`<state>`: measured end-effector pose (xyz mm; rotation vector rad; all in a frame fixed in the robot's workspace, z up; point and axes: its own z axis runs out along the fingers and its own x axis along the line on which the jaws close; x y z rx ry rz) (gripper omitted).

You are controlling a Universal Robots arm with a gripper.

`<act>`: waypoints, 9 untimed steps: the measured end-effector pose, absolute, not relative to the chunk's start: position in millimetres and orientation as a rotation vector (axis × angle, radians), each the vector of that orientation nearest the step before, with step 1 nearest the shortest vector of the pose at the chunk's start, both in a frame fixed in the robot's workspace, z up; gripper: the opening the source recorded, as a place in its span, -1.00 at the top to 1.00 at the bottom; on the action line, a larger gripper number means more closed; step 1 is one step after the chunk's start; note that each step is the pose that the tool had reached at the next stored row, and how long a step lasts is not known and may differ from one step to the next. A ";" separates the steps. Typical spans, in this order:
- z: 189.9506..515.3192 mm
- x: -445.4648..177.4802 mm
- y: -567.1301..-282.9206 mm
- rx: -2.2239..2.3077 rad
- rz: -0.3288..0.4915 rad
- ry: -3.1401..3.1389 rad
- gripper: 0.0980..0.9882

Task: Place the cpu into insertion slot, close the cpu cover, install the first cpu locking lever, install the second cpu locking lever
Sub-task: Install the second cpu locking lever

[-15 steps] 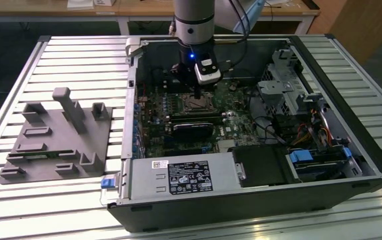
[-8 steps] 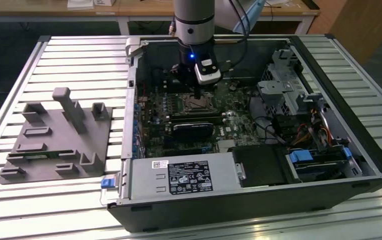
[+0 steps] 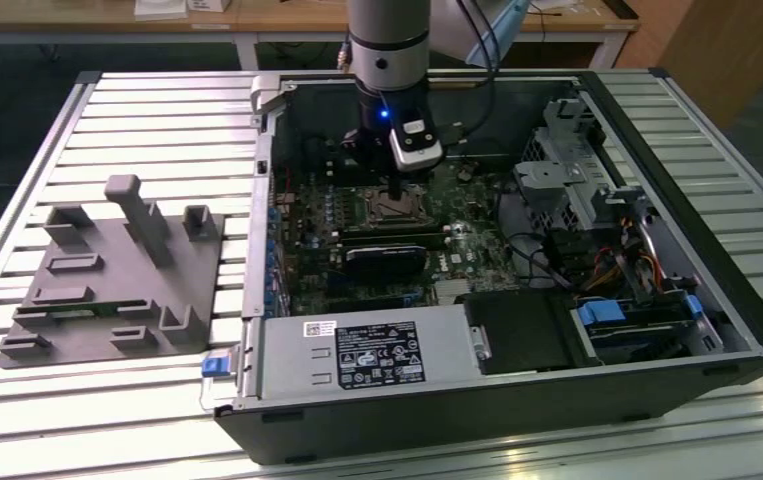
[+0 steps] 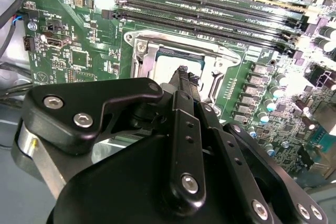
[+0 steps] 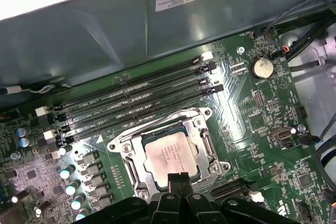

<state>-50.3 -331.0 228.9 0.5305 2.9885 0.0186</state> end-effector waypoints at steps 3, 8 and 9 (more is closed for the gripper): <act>229.0 -50.1 -332.5 0.531 0.018 2.989 0.98; 228.9 -49.4 -335.2 0.531 0.018 2.988 0.98; 228.9 -49.2 -336.0 0.530 0.018 2.989 0.98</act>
